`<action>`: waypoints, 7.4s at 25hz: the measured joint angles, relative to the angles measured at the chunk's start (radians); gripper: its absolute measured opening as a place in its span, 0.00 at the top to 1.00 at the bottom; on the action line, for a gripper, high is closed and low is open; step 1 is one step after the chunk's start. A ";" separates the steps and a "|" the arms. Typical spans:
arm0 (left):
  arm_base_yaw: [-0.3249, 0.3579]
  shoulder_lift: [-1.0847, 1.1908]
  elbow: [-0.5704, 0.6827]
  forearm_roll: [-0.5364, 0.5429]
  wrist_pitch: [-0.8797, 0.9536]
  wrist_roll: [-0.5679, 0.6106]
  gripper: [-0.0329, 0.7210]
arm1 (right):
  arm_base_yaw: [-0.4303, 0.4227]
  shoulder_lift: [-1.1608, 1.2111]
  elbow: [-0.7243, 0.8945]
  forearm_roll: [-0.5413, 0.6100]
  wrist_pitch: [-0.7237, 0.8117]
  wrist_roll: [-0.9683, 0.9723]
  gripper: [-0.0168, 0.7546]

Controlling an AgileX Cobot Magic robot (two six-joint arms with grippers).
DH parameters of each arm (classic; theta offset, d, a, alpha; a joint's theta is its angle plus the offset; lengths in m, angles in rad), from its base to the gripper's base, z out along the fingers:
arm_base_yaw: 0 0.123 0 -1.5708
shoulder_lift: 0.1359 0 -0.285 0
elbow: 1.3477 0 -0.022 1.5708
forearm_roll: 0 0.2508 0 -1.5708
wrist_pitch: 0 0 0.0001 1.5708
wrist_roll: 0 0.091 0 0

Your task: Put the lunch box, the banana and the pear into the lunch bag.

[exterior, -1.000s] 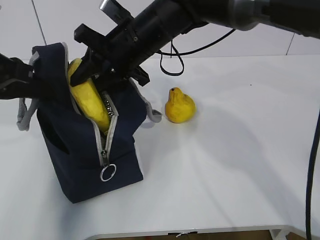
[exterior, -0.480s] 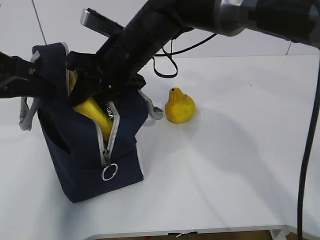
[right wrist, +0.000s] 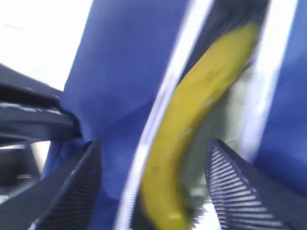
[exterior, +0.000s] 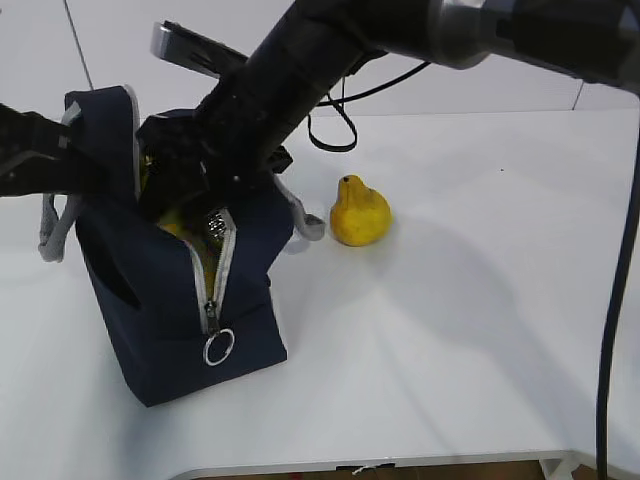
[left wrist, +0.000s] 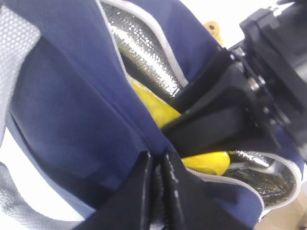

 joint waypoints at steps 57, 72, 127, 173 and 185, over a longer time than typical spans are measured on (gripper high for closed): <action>0.001 0.000 0.000 0.002 0.037 0.000 0.96 | -0.231 -0.458 0.440 -0.566 -0.202 0.020 0.27; 0.001 0.000 0.000 0.002 0.037 0.000 0.96 | -0.232 -0.654 1.004 -0.258 -0.726 -0.277 0.27; 0.001 0.000 0.000 0.002 -0.007 0.002 0.96 | -0.232 -0.217 0.772 1.074 -0.881 -1.841 0.27; 0.001 0.000 0.000 0.002 -0.008 0.002 0.96 | -0.232 -0.213 0.741 1.074 -0.886 -1.787 0.73; 0.001 0.000 0.000 0.002 -0.009 0.002 0.96 | -0.232 -0.213 0.741 1.074 -0.814 -1.747 0.62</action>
